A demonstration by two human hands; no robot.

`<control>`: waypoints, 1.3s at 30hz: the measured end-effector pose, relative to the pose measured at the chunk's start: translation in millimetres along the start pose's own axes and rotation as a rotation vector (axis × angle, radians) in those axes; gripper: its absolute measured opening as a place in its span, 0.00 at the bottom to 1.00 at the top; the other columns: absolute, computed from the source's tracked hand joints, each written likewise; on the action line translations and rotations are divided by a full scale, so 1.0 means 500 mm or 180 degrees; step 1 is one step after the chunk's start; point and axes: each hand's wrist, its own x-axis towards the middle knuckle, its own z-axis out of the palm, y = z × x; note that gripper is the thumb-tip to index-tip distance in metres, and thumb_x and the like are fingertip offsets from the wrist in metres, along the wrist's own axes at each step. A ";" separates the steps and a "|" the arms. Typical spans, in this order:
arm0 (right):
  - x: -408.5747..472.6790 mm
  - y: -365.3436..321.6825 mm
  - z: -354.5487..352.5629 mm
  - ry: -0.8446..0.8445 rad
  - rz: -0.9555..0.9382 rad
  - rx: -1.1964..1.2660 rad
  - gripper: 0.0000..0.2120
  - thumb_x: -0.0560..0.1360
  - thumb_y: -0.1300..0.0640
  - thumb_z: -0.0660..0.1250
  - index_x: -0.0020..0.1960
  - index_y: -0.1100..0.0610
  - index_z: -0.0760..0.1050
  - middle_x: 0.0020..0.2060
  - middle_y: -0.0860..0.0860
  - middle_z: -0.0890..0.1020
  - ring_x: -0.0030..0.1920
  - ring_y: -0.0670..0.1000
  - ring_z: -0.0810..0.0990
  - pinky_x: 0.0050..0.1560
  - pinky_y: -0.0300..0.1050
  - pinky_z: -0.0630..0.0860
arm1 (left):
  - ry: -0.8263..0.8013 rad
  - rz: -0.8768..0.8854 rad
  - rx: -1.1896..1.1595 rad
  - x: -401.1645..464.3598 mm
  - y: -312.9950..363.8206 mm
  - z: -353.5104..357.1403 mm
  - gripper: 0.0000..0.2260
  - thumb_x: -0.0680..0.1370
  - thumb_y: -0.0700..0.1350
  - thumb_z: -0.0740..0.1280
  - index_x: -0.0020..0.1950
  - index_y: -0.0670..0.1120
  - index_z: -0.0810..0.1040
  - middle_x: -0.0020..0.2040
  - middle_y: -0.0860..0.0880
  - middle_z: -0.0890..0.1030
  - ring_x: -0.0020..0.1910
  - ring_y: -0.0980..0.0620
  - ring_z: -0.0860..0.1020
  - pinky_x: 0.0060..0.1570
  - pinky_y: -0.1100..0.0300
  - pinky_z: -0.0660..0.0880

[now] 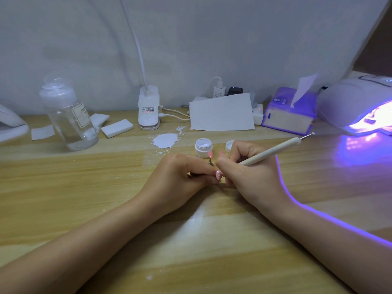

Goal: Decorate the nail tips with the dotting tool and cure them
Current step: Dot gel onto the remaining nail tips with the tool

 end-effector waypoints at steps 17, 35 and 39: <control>0.000 0.002 -0.001 0.0025 0.0029 -0.0022 0.22 0.70 0.70 0.66 0.23 0.57 0.63 0.15 0.43 0.70 0.19 0.40 0.69 0.25 0.26 0.64 | -0.0004 0.0040 0.0004 0.002 -0.002 0.001 0.08 0.70 0.37 0.73 0.43 0.50 0.85 0.39 0.55 0.84 0.37 0.61 0.79 0.36 0.71 0.70; 0.000 -0.001 0.000 0.0036 0.0059 0.0045 0.22 0.70 0.71 0.65 0.23 0.58 0.62 0.14 0.44 0.70 0.17 0.40 0.69 0.23 0.26 0.63 | -0.0039 0.0045 0.0075 0.003 0.005 0.001 0.11 0.70 0.37 0.72 0.44 0.54 0.82 0.37 0.59 0.82 0.37 0.64 0.78 0.36 0.73 0.69; 0.000 0.002 -0.001 0.0035 0.0086 0.0061 0.21 0.70 0.70 0.65 0.23 0.58 0.63 0.15 0.44 0.71 0.19 0.40 0.70 0.24 0.28 0.66 | -0.0026 0.0054 0.0042 0.002 0.004 0.001 0.11 0.70 0.37 0.72 0.44 0.54 0.83 0.36 0.59 0.82 0.37 0.65 0.78 0.36 0.73 0.68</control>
